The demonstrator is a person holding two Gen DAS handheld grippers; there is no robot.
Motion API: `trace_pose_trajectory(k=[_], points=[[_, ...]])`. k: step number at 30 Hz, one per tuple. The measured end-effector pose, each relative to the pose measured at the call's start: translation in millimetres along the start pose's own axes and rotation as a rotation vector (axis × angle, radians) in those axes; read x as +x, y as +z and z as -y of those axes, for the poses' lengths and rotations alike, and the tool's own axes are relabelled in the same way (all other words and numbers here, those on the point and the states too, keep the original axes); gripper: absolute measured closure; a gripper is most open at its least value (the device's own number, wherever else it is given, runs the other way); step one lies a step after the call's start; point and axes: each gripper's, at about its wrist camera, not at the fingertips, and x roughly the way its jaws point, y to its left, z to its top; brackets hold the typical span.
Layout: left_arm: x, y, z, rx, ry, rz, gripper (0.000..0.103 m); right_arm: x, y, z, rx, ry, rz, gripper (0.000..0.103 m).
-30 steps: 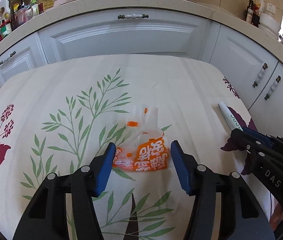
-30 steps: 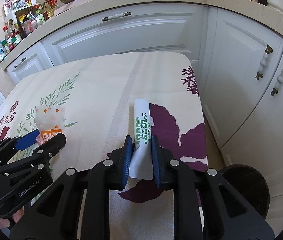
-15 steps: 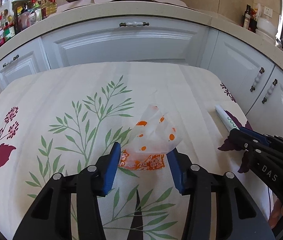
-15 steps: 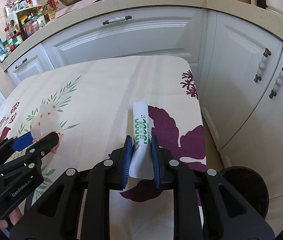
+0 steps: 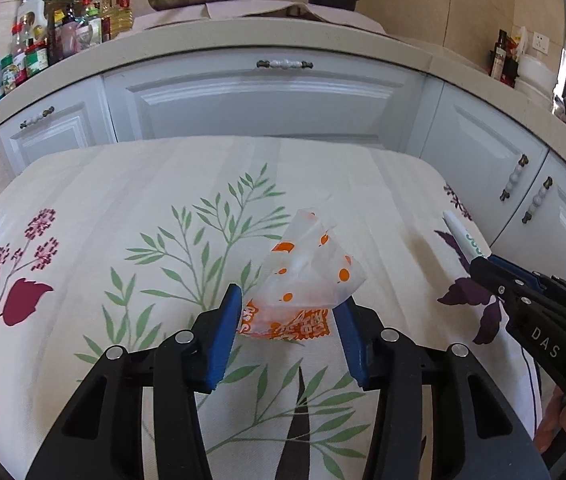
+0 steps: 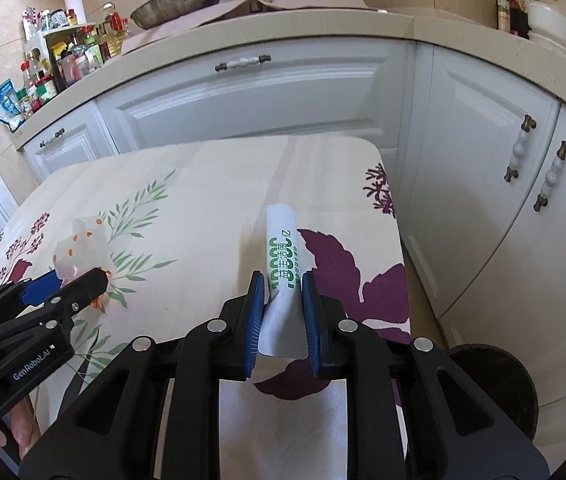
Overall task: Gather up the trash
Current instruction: 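Grasp the clear orange-printed snack bag with the left gripper while the right gripper holds the tube, then carry the snack bag and white-green tube over the black bin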
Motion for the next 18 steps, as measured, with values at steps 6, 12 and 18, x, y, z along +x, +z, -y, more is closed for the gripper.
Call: trace_pose_trajectory(k=[6,12,18], points=[[-18.7,-0.3,-2.7,0.005,0.011,0.057,0.056,-15.6,-0.4,-3.3,0.001,0.002,0.052,0.084],[-34.1,-1.8,-6.2,-0.006,0.008,0.084,0.056,-37.8,0.1,-7.5,-0.003,0.006,0.098,0.084],[-51.3,-7.6,-7.6,-0.01,0.019,0.118,0.056,-61.8,-3.3,-12.3,-0.013,0.011,0.139,0.084]])
